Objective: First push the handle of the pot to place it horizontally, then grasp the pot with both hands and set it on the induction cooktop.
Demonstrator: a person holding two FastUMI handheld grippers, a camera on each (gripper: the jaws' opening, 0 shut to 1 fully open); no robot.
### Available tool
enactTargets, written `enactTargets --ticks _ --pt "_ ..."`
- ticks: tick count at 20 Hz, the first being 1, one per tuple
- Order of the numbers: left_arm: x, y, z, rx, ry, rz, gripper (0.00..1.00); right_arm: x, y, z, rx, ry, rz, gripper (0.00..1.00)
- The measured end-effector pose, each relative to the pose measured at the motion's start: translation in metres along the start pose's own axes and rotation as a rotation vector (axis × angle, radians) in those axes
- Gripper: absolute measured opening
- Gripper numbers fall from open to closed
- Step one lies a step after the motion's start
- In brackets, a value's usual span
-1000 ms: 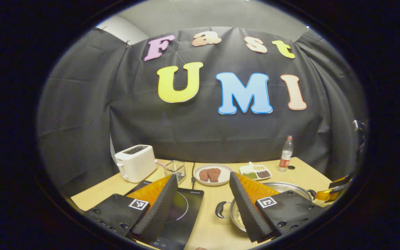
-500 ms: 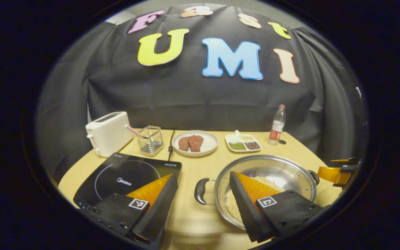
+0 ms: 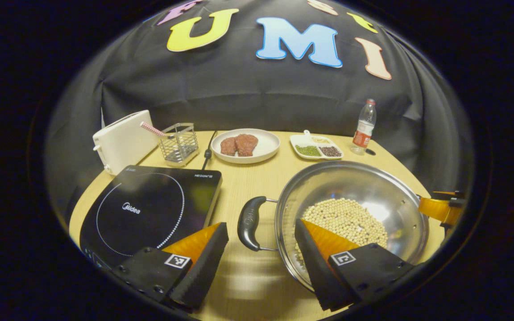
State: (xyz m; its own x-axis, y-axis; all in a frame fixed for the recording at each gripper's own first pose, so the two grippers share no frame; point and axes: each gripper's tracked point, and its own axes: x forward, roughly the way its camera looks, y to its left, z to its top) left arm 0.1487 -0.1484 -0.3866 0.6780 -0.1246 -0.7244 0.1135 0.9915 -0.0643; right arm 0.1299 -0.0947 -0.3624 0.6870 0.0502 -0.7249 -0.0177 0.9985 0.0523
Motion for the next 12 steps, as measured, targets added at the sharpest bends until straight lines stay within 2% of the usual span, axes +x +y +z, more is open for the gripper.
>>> enactTargets --ticks 1,7,8,9,10,11,12 --pt "0.004 0.001 -0.002 0.000 0.008 0.006 1.00 0.002 -0.001 -0.002 0.005 0.009 0.001 0.97" --pt "0.018 0.004 -0.014 -0.009 0.054 0.028 1.00 0.014 0.001 -0.013 0.014 0.059 0.016 0.96" --pt "0.019 0.001 -0.013 -0.018 0.054 0.023 0.94 0.016 0.003 -0.014 0.013 0.061 0.018 0.87" --pt "0.020 -0.002 -0.013 -0.024 0.056 0.014 0.97 0.019 0.008 -0.015 0.012 0.063 0.038 0.84" --pt "0.020 -0.006 -0.013 -0.022 0.058 0.009 0.87 0.014 0.009 -0.013 0.010 0.062 0.035 0.82" --pt "0.021 -0.007 -0.013 -0.014 0.060 0.019 0.77 0.016 0.010 -0.014 0.006 0.061 0.028 0.65" --pt "0.021 -0.007 -0.014 -0.006 0.070 0.030 0.71 0.017 0.009 -0.015 0.009 0.065 0.021 0.65"
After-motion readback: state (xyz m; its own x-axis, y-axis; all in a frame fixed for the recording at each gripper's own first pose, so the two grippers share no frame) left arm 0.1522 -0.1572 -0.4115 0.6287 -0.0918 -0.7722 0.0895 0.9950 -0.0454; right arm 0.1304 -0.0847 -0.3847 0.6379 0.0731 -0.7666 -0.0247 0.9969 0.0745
